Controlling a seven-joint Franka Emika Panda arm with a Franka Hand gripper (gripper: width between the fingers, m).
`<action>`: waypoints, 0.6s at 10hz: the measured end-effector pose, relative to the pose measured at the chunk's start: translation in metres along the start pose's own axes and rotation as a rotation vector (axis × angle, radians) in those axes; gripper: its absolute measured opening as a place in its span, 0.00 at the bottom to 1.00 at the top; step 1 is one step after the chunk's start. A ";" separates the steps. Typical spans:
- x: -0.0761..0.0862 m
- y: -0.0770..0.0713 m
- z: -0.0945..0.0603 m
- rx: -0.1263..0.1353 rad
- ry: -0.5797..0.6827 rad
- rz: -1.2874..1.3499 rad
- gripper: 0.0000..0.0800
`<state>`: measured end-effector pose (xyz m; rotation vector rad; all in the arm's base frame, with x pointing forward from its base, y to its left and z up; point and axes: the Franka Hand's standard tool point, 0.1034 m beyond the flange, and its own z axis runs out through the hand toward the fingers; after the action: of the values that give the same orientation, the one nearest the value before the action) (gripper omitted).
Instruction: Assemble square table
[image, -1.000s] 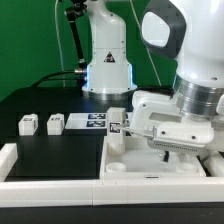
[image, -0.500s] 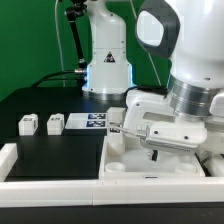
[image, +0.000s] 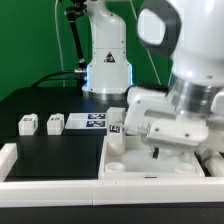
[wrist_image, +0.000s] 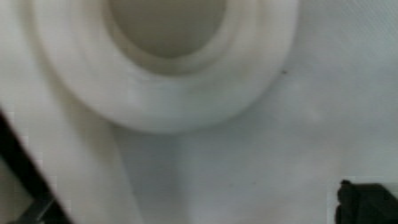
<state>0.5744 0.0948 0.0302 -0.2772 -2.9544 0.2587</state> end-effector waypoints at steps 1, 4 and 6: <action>-0.001 -0.007 -0.029 0.013 -0.034 0.003 0.81; -0.006 -0.050 -0.087 0.078 -0.079 0.084 0.81; -0.010 -0.102 -0.089 0.092 -0.084 0.162 0.81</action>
Offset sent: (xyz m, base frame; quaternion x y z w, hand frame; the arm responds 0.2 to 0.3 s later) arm 0.0017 -0.0536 0.0705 0.0864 -0.0367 0.0241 0.9953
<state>0.5823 0.0085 0.1345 -0.5065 -2.9941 0.4366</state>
